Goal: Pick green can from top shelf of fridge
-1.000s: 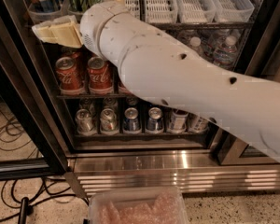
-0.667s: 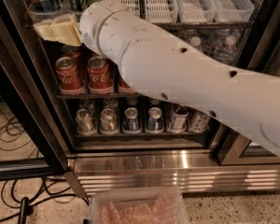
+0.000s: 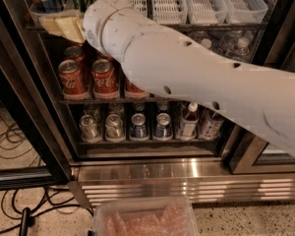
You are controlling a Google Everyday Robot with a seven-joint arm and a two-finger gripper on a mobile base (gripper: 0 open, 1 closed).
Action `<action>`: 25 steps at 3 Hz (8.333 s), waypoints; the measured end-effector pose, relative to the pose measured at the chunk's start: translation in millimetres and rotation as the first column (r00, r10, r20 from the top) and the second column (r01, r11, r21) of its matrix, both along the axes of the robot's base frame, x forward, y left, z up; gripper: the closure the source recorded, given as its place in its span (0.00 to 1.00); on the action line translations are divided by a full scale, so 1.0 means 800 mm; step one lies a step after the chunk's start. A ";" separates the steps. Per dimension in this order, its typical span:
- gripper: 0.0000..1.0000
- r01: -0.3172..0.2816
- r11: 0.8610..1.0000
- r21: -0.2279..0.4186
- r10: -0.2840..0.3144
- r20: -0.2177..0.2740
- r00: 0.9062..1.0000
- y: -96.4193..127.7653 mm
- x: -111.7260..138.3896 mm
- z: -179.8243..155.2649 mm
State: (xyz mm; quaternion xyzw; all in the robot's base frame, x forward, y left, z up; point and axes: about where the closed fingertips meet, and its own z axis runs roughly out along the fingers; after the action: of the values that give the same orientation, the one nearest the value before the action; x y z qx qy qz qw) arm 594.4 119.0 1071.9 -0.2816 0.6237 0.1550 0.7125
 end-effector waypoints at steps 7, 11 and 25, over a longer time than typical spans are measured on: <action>0.35 0.087 0.996 -0.015 -0.087 -0.017 0.996 0.012 0.057 -0.009; 1.00 0.113 0.994 -0.005 -0.113 -0.013 0.993 0.005 0.073 0.002; 1.00 -0.745 0.667 0.016 0.697 -0.367 0.616 -0.045 -0.248 -0.063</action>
Offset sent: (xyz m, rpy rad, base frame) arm 0.0309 0.0165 0.0015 -0.0054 0.0136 -0.0528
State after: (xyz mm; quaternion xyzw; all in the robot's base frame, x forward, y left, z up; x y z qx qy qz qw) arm 396.3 82.8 1021.5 -0.5255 0.5804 0.4312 0.4484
